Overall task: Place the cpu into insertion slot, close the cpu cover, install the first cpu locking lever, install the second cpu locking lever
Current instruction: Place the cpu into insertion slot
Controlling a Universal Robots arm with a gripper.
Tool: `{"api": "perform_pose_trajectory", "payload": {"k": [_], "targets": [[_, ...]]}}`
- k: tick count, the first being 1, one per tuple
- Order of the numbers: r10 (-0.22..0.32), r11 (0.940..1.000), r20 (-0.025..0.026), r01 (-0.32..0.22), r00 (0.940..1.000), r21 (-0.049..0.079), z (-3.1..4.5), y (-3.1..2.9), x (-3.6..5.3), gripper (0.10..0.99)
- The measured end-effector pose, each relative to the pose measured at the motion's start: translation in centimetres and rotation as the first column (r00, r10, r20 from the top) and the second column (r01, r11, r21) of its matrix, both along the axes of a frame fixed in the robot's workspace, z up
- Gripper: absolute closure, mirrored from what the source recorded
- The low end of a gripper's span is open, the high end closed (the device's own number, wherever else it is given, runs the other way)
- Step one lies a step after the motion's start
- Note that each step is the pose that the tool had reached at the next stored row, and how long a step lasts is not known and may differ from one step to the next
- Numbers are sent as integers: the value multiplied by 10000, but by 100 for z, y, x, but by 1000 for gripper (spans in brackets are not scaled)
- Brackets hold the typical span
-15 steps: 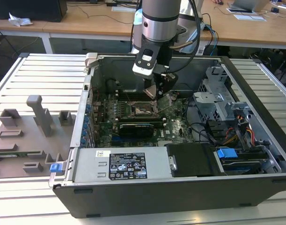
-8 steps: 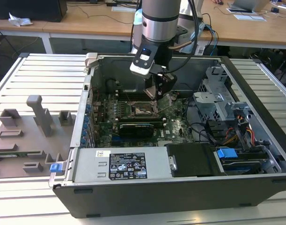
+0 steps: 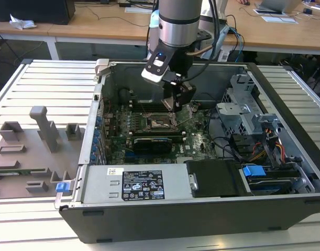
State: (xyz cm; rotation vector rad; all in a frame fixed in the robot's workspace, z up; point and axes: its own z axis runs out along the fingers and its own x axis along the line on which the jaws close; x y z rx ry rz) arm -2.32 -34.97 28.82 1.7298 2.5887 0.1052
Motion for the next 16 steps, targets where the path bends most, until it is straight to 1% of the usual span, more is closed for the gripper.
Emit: {"api": "perform_pose_trajectory", "payload": {"k": [3,7,16], "targets": [[-350,9994,1,350,9994,0,-1,0,0,541],[-844,9964,0,844,9964,-1,-3,0,0,541],[-1407,9900,1,1407,9900,-2,-7,0,0,541]]}}
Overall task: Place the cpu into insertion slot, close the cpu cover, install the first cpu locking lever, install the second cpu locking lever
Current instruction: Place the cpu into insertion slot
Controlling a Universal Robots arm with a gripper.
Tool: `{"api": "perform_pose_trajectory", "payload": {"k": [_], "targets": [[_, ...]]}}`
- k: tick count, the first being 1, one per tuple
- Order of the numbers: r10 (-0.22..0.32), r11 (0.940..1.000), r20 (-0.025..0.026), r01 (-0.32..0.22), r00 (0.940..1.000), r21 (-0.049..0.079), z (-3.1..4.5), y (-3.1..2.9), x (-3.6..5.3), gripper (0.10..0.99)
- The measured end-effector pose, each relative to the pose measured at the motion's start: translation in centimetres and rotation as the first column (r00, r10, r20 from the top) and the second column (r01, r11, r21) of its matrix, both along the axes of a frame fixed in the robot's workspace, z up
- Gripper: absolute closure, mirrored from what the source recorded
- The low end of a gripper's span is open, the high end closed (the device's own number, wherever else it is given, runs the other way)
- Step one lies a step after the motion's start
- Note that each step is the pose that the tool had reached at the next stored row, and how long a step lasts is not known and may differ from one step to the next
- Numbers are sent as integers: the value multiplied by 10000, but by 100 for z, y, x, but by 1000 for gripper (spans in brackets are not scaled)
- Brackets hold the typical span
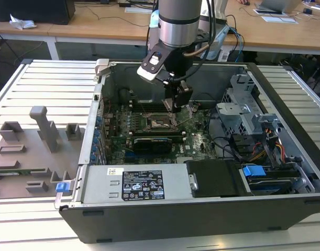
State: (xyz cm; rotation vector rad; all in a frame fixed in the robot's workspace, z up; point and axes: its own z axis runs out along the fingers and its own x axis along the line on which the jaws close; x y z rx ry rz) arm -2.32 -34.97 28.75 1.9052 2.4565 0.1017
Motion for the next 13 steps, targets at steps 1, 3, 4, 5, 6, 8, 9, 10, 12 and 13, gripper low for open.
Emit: {"api": "perform_pose_trajectory", "payload": {"k": [1,3,4,5,6,8,9,10,12,13], "targets": [[-63,10000,0,63,10000,-2,0,0,0,541],[-164,9999,0,164,9999,-6,-1,0,0,541],[-221,9998,0,221,9998,-9,-1,0,0,541],[-370,9993,0,370,9993,-13,-2,0,0,541],[-508,9987,0,508,9987,-17,-3,0,0,541],[-747,9972,1,747,9972,-21,-4,0,0,541],[-876,9962,1,876,9962,-25,-5,0,0,541],[-949,9955,1,949,9955,-26,-5,0,0,541],[-1145,9934,1,1145,9934,-32,-6,0,0,541],[-1199,9928,2,1199,9928,-34,-6,0,0,541]]}}
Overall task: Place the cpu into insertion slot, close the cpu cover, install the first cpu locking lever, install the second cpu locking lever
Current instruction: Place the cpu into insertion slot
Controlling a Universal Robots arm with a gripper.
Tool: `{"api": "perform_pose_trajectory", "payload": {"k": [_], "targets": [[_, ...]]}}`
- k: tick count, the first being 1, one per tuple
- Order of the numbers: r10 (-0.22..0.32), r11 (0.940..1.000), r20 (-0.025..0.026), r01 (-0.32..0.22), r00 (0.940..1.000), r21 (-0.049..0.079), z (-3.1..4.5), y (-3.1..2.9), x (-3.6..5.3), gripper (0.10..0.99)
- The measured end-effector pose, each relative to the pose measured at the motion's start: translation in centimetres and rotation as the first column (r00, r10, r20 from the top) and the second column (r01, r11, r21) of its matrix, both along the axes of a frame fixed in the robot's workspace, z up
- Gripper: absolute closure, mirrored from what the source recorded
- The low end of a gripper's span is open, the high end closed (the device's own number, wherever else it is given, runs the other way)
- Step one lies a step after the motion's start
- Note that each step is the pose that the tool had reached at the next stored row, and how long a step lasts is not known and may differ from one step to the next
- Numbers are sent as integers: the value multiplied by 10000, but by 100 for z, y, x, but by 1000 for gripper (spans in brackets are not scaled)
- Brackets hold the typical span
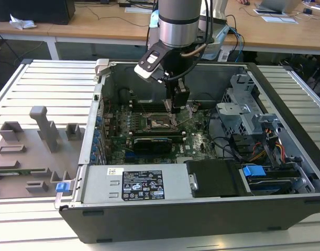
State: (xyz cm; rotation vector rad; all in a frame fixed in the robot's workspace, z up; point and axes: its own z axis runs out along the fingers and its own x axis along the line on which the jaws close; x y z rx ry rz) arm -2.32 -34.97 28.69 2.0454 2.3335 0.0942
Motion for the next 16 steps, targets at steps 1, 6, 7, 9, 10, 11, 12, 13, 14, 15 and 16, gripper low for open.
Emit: {"api": "perform_pose_trajectory", "payload": {"k": [1,6,7,9,10,11,12,13,14,15,16], "targets": [[-62,10000,-1,62,10000,-2,0,0,0,541],[-401,9992,0,401,9992,-10,-2,0,0,541],[-534,9986,0,534,9986,-13,-2,0,0,541],[-673,9977,1,673,9977,-16,-3,0,0,541],[-789,9969,1,789,9969,-19,-3,0,0,541],[-947,9955,1,947,9955,-24,-3,0,0,541],[-1044,9945,1,1044,9945,-27,-4,0,0,541],[-1111,9938,2,1111,9938,-28,-4,0,0,541],[-1234,9924,2,1234,9924,-30,-4,0,0,541],[-1340,9910,2,1340,9910,-30,-5,0,0,541],[-1506,9886,2,1506,9886,-32,-5,0,0,541]]}}
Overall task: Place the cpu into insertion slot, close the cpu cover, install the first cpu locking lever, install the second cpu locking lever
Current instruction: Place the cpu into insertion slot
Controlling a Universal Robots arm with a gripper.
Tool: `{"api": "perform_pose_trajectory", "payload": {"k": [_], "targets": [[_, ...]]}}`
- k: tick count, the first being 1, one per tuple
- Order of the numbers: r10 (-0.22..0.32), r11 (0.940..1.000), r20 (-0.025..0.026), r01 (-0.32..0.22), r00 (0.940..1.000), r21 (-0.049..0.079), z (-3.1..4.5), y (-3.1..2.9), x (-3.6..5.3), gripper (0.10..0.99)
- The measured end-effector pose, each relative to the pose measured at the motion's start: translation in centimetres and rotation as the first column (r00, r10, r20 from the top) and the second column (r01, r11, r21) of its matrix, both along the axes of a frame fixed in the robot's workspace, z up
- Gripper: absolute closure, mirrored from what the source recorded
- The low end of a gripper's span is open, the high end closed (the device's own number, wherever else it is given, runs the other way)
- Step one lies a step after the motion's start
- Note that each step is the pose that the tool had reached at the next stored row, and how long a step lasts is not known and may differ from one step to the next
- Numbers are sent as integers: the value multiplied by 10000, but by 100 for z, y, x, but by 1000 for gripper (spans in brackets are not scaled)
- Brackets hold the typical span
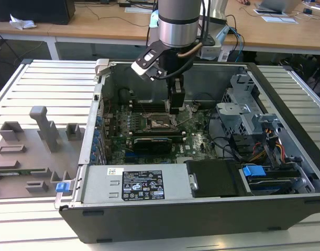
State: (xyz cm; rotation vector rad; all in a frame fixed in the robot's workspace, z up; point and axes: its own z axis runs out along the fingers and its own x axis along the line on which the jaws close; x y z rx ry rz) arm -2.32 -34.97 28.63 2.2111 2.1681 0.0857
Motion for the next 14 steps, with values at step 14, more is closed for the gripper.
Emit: {"api": "perform_pose_trajectory", "payload": {"k": [14], "targets": [[-1087,9941,1,1087,9941,-15,-4,0,0,541]]}}
